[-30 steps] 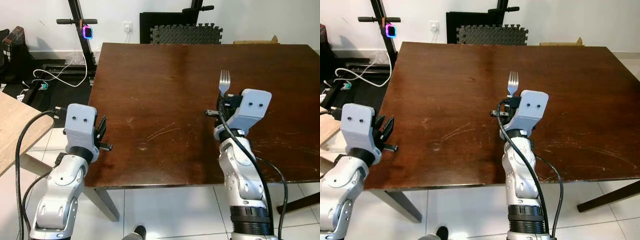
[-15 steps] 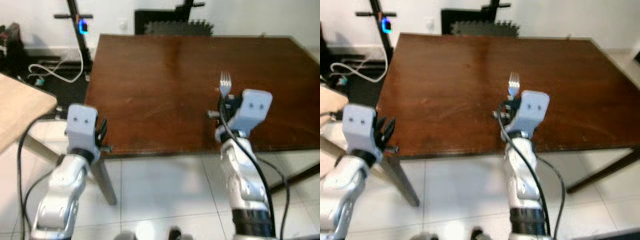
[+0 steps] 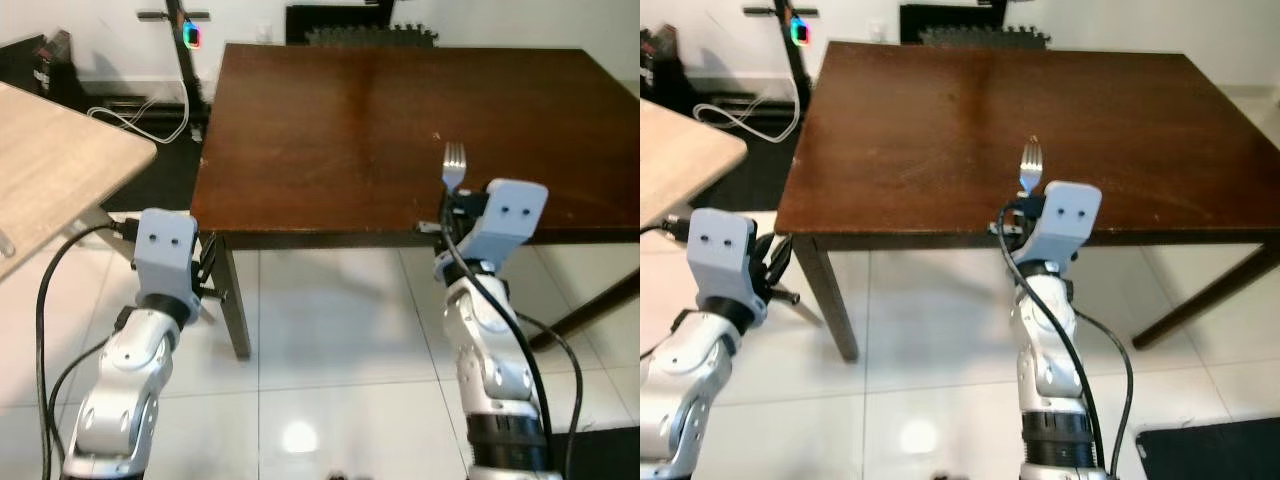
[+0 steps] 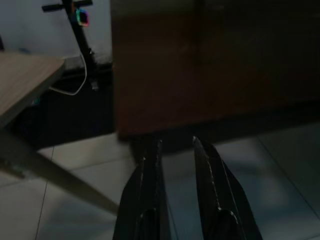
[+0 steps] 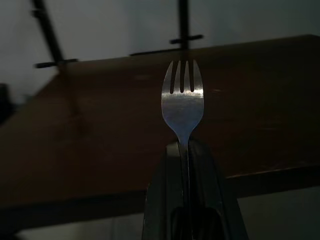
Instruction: Setting the table
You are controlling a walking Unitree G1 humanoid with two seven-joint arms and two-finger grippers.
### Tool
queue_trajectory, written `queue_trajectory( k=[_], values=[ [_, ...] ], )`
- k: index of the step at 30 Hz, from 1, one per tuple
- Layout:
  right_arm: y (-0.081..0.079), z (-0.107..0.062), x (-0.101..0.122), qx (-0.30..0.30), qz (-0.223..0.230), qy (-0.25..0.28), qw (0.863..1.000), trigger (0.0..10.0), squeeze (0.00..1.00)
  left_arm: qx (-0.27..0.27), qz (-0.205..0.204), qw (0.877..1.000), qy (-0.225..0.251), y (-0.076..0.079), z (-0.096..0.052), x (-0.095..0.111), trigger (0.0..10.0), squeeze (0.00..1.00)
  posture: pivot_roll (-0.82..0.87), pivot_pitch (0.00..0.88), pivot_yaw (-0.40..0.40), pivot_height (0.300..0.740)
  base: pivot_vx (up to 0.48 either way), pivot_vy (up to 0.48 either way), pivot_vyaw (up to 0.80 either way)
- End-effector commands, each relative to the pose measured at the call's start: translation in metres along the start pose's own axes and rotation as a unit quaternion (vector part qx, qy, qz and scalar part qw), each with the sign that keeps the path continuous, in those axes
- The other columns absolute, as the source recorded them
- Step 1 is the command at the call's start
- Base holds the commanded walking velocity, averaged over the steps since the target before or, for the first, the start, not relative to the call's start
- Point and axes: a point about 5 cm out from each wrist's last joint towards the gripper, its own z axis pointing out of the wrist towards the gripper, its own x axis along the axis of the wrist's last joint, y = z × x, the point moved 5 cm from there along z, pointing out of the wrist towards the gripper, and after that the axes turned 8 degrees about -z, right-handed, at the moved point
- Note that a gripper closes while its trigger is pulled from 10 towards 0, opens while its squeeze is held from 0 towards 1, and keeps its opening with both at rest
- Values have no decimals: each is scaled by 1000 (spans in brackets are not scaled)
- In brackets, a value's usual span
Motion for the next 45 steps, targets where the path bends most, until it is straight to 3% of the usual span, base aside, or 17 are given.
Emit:
queue_trajectory(
  k=[1,19,45],
  values=[
    [-1,-1,0,2,7,0,1000,10000,0,4,1,1000,-8,-2,-2,-5,10000,0,113,106,37,740,-289,0,0],
    [-4,0,-1,7,8,-3,1000,10000,0,15,6,1000,-19,-7,0,-9,10000,0,113,103,39,740,-29,0,0],
    [-2,-1,-4,6,5,-12,1000,10000,0,13,-1,1000,-15,-5,-1,-8,10000,0,108,108,40,740,0,0,775]
  ],
)
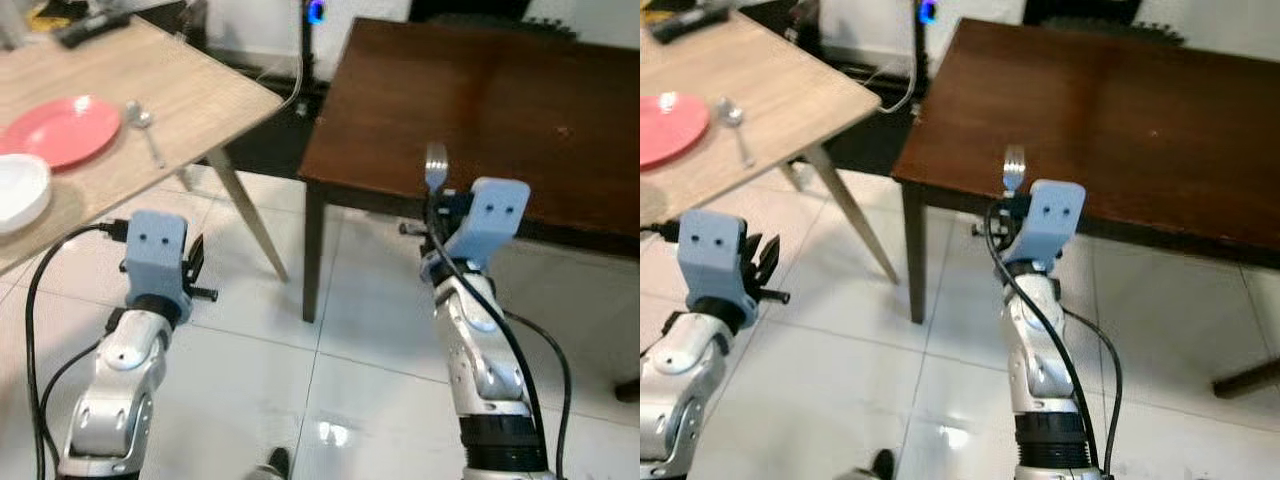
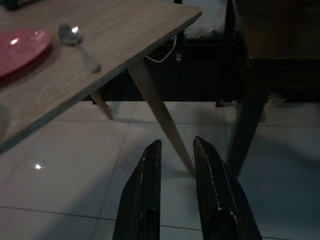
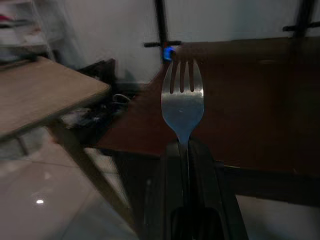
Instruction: Setting the table
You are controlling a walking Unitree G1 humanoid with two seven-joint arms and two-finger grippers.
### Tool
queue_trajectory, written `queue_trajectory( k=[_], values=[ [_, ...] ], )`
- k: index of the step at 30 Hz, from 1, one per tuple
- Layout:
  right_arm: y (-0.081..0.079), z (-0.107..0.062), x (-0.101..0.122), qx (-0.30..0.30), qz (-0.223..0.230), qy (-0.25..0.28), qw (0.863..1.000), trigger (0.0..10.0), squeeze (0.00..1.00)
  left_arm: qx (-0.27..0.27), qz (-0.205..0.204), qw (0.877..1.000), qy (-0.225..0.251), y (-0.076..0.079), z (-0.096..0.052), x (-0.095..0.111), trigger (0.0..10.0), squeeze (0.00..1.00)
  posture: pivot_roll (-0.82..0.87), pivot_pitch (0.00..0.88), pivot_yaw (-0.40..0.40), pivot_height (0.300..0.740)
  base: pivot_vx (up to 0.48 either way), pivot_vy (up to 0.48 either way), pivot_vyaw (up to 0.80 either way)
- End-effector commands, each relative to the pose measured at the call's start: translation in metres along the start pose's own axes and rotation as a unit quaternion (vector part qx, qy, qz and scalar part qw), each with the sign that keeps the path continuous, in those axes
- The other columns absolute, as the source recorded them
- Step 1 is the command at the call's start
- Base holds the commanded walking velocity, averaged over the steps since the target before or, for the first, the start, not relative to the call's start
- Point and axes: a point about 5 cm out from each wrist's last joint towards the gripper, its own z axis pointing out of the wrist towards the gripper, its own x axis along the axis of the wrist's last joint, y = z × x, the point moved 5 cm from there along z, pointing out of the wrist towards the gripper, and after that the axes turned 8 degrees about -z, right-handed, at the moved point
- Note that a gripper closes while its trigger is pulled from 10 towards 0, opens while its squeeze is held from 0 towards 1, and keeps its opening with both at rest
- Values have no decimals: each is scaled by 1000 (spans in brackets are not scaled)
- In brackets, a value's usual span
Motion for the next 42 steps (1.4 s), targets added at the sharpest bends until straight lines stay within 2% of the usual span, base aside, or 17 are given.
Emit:
queue_trajectory(
  k=[1,42],
  values=[
    [1,-3,-5,-2,2,-9,1000,10000,0,4,0,1000,-14,-2,-2,-8,10000,0,108,108,40,740,0,0,800],
    [1,-3,-6,-1,4,-13,1000,10000,0,14,4,1000,-23,-4,-1,-11,10000,0,110,120,39,740,0,0,800]
  ],
)
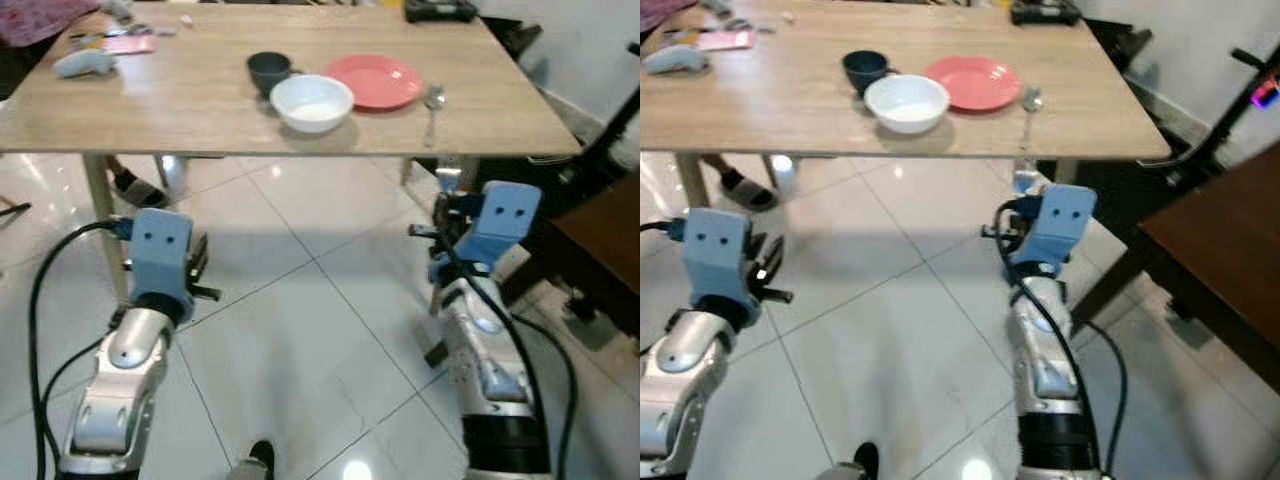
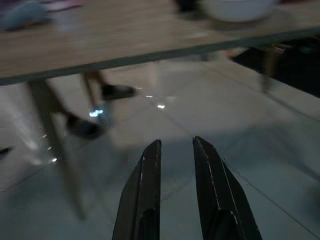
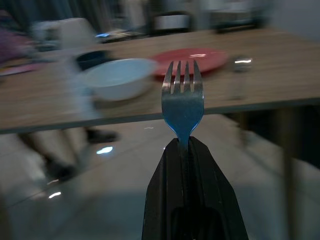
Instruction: Setting the table
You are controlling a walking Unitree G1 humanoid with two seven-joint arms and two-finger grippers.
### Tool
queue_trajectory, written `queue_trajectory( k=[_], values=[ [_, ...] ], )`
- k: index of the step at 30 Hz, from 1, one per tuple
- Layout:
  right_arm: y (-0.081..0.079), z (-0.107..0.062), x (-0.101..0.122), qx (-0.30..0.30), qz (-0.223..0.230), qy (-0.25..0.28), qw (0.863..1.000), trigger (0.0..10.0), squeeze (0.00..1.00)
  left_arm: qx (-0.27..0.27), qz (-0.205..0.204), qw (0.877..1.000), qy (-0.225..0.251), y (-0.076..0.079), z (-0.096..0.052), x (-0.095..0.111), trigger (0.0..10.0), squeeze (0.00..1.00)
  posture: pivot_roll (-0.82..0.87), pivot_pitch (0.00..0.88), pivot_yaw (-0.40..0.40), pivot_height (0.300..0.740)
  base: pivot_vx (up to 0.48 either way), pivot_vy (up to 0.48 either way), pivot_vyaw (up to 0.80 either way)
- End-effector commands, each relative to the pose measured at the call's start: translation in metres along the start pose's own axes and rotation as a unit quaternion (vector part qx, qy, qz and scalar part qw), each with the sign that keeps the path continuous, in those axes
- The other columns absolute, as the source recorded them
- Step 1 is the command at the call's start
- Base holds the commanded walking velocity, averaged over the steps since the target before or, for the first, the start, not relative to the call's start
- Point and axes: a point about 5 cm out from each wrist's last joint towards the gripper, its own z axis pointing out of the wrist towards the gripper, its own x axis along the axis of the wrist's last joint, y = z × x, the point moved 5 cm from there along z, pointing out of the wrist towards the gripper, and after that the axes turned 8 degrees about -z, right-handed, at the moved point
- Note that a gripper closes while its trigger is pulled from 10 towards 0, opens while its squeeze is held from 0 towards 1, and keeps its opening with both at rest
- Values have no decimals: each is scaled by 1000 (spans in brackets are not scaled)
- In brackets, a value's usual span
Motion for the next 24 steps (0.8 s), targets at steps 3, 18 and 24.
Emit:
queue_trajectory(
  k=[3,18,24],
  values=[
    [7,-2,-4,-12,0,-7,1000,10000,0,2,6,1000,-17,0,0,-9,10000,0,109,121,43,740,0,0,796],
    [8,-1,-2,-16,9,-2,1000,10000,0,4,9,1000,-13,-2,3,-8,10000,0,108,115,39,740,366,0,53],
    [9,-1,-2,-18,11,-1,1000,10000,0,6,11,1000,-14,-3,3,-8,10000,0,111,118,39,740,458,0,0]
  ],
)
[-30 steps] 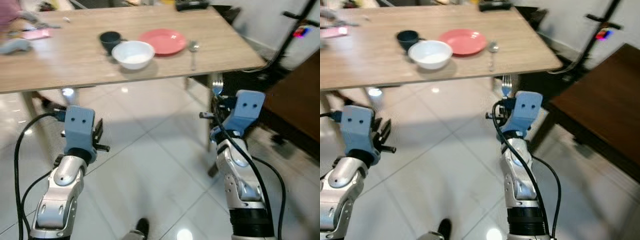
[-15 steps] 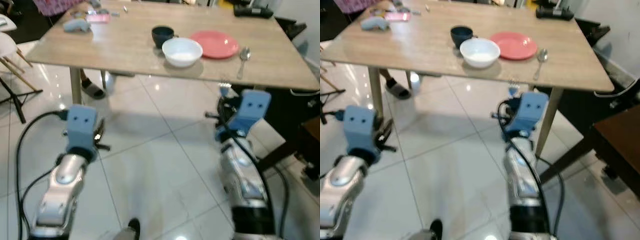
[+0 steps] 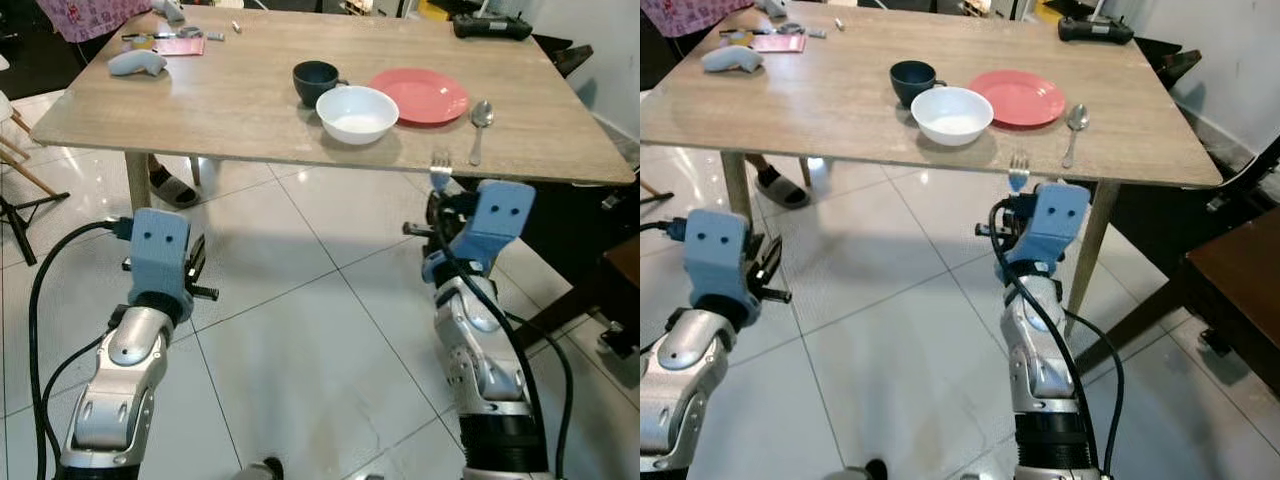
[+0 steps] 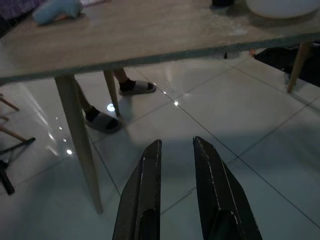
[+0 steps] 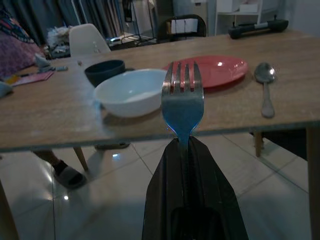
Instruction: Setting the table
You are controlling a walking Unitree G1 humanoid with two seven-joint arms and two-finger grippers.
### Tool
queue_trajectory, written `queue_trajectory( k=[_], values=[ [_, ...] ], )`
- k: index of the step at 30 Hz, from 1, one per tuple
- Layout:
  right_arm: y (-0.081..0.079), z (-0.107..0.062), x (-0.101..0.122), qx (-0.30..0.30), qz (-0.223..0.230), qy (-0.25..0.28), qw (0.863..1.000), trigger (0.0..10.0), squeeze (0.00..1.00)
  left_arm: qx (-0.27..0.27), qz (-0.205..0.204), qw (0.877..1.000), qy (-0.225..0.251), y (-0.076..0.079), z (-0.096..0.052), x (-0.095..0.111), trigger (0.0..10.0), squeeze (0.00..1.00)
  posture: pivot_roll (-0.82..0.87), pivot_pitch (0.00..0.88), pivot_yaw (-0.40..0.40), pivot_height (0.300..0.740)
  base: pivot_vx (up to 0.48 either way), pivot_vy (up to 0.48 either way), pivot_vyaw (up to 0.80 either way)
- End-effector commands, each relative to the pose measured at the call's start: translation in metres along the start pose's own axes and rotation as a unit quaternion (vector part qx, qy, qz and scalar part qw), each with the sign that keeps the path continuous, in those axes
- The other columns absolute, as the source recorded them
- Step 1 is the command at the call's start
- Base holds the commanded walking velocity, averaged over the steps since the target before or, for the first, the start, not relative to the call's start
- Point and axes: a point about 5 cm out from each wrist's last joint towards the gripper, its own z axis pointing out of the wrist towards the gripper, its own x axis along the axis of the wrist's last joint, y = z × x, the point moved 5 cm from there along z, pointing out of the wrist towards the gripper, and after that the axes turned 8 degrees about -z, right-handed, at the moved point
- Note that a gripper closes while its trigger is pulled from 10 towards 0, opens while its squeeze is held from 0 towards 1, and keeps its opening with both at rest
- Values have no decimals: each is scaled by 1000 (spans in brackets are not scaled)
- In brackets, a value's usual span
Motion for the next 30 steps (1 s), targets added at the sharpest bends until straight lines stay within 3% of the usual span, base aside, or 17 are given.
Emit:
queue_trajectory(
  k=[1,22,30],
  values=[
    [4,-1,-3,-9,6,-4,1000,10000,0,3,4,1000,-11,-1,-1,-6,10000,0,112,119,40,740,454,0,0],
    [29,2,-3,-62,9,-10,998,10000,0,0,3,1000,-12,-1,-2,-8,10000,0,110,114,39,740,453,0,0],
    [31,3,-5,-65,9,-14,998,10000,0,-1,3,1000,-13,-1,-3,-8,10000,0,109,110,38,740,447,0,-758]
  ],
)
